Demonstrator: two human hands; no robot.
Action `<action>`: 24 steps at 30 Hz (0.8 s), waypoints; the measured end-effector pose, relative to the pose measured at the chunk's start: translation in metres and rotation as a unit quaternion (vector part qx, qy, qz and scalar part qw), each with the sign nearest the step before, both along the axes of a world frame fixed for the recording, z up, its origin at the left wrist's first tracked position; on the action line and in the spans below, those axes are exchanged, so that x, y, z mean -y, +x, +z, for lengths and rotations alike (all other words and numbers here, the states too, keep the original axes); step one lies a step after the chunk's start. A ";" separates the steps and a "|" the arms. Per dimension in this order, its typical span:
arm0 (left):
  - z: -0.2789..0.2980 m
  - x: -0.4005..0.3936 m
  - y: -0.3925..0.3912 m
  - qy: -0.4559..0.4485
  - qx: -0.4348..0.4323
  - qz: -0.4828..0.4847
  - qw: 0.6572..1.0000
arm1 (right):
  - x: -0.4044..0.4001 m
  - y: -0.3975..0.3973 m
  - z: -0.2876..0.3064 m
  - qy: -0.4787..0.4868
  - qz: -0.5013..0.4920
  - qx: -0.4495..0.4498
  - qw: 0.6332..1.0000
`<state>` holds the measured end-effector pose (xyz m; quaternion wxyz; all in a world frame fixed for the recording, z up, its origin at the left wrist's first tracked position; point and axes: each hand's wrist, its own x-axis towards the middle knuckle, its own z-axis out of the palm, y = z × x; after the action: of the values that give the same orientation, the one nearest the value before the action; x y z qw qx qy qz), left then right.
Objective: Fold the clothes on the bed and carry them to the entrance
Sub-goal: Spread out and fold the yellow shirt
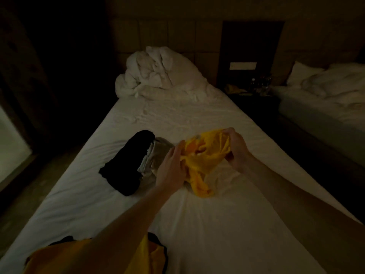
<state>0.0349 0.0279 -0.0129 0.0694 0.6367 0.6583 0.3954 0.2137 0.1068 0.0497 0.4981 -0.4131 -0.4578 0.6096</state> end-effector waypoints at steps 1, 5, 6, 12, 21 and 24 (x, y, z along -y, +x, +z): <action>0.011 0.006 0.004 0.002 -0.008 -0.018 1.000 | 0.012 0.006 0.012 -0.001 0.020 -0.007 1.000; 0.050 0.032 0.035 -0.019 0.008 -0.130 0.991 | 0.058 0.026 0.056 0.036 0.121 0.022 0.992; 0.056 0.040 0.044 -0.024 0.042 -0.148 0.988 | 0.071 0.031 0.066 0.052 0.150 0.040 0.987; 0.087 0.083 0.061 -0.062 0.134 -0.183 0.972 | 0.130 0.071 0.102 0.095 0.261 0.075 0.958; 0.101 0.148 0.047 -0.067 -0.105 -0.183 0.975 | 0.174 0.118 0.127 0.133 0.266 0.060 0.953; 0.103 0.155 0.040 -0.077 0.010 -0.173 0.982 | 0.185 0.131 0.140 0.151 0.234 0.065 0.958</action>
<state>0.0752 -0.1271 0.0896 0.1920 0.7302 0.5656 0.3318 0.3448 -0.0782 0.1894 0.3677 -0.2532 -0.6597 0.6046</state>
